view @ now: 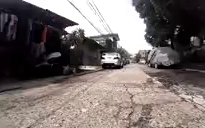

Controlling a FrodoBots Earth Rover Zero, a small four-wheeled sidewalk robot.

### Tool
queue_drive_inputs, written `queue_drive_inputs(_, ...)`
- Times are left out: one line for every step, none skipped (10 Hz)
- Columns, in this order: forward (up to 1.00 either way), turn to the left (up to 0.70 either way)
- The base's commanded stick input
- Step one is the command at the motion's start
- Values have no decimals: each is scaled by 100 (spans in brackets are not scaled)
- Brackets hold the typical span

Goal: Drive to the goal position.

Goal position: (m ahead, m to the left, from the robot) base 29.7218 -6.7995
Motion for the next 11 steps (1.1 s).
queue_drive_inputs(70,0)
queue_drive_inputs(70,0)
queue_drive_inputs(70,0)
queue_drive_inputs(70,0)
queue_drive_inputs(70,-4)
queue_drive_inputs(70,-22)
queue_drive_inputs(70,-27)
queue_drive_inputs(70,-22)
queue_drive_inputs(70,0)
queue_drive_inputs(70,0)
queue_drive_inputs(70,0)
